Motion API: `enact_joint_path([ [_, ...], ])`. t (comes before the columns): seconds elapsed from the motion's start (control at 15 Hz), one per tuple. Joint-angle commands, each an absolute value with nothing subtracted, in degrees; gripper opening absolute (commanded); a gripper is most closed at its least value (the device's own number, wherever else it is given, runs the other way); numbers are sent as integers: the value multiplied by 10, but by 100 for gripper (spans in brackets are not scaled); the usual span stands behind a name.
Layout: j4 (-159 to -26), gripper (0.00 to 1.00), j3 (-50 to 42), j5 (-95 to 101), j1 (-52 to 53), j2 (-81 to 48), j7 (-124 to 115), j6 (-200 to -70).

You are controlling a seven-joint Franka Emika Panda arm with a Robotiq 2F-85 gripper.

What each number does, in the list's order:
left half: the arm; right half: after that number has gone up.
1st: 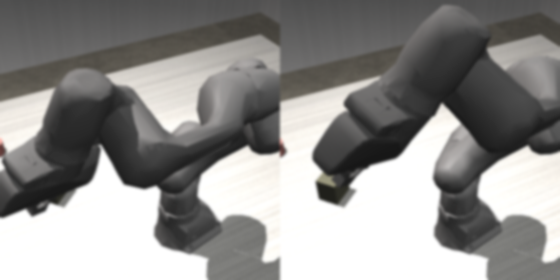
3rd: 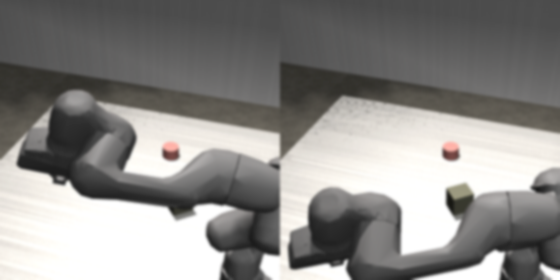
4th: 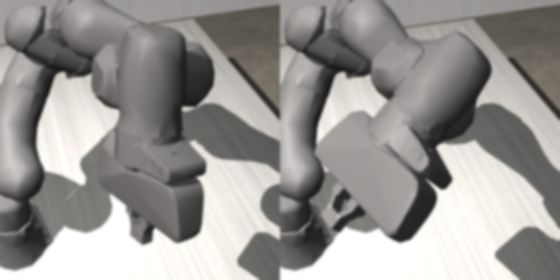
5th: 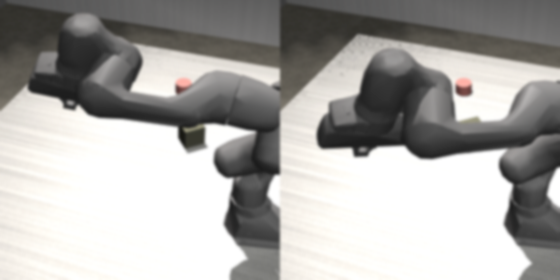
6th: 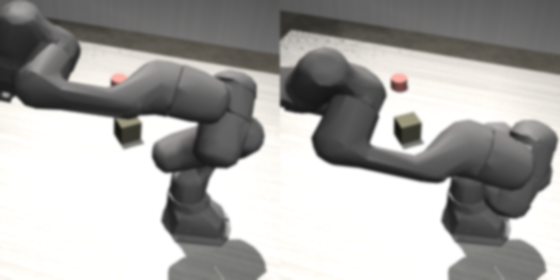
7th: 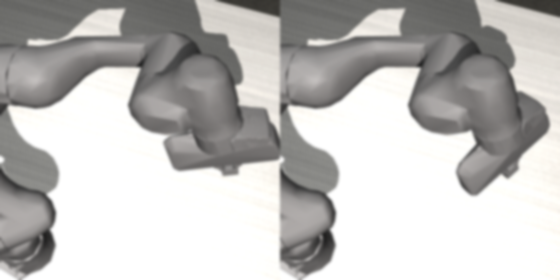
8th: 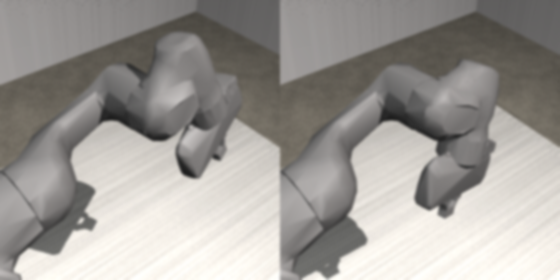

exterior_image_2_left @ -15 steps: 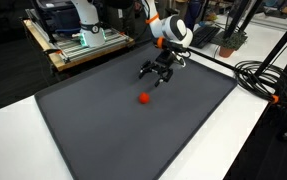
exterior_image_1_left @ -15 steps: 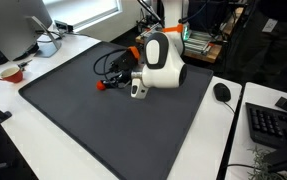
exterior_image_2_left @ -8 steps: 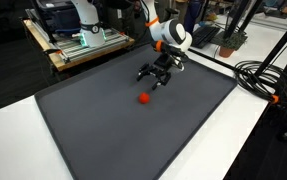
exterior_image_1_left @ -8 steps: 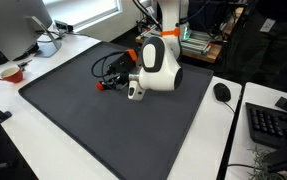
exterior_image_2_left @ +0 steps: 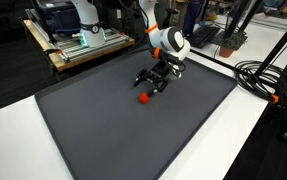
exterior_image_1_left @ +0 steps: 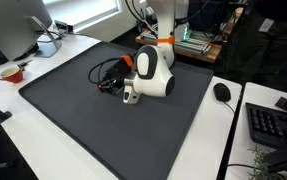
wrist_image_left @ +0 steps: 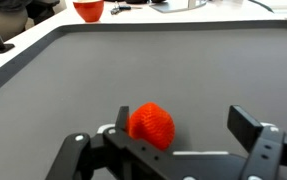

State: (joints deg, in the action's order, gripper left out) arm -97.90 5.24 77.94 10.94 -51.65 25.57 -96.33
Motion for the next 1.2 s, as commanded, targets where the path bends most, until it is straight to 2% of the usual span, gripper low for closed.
enact_joint_path([
  [0.0, -950, 100, 53, 798, 107, -540, 284, -961],
  [0.33, -944, 93, 48, 817, 109, -553, 328, -964],
  [0.6, -952, 100, 49, 852, 108, -552, 356, -977],
  [1.13, -986, 100, 58, 853, 104, -539, 337, -985],
])
